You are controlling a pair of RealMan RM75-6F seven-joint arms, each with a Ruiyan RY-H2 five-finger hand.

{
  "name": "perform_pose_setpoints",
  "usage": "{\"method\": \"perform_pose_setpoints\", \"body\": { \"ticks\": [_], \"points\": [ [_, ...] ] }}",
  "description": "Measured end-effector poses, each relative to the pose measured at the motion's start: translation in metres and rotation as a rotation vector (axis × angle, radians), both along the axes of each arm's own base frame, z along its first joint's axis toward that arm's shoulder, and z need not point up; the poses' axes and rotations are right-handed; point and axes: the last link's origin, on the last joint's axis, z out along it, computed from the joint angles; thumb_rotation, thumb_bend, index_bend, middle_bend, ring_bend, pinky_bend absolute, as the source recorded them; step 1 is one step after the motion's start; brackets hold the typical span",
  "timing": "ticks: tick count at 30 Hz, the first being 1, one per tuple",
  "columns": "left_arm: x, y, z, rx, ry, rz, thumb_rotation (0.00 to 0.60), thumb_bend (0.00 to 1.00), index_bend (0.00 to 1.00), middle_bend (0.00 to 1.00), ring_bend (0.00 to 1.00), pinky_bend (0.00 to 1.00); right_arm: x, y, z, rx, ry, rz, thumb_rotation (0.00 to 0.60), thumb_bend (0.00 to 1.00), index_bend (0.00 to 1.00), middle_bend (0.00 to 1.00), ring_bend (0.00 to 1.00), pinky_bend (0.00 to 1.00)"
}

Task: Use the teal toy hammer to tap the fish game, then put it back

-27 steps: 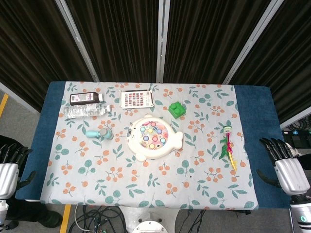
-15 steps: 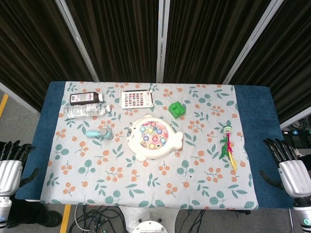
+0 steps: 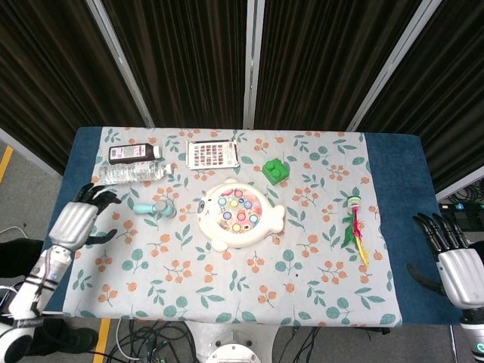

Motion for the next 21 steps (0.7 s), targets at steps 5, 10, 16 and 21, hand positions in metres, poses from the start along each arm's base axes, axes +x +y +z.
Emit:
{"method": "perform_pose_setpoints", "body": {
  "ticks": [5,10,16,21],
  "points": [
    [0.007,0.041,-0.032,-0.088,-0.001,0.051,0.600,0.25,0.28,0.22,0.10,0.06,0.001,-0.003,-0.002,0.007,0.006,-0.011,0.600,0.18,0.00,0.09,0.00,0.00],
    [0.010,0.060,-0.060,-0.137,-0.010,0.096,0.600,0.25,0.28,0.22,0.11,0.06,0.003,-0.008,-0.003,0.015,0.011,-0.017,0.600,0.18,0.00,0.10,0.00,0.00],
    [0.007,0.065,-0.075,-0.147,-0.007,0.130,0.600,0.26,0.30,0.23,0.11,0.09,0.003,-0.011,-0.006,0.026,0.008,-0.022,0.600,0.18,0.00,0.10,0.00,0.00],
    [0.010,0.066,-0.085,-0.142,-0.002,0.139,0.600,0.29,0.33,0.25,0.13,0.09,0.001,-0.012,-0.007,0.028,0.004,-0.027,0.600,0.18,0.00,0.10,0.00,0.00]
  ]
}}
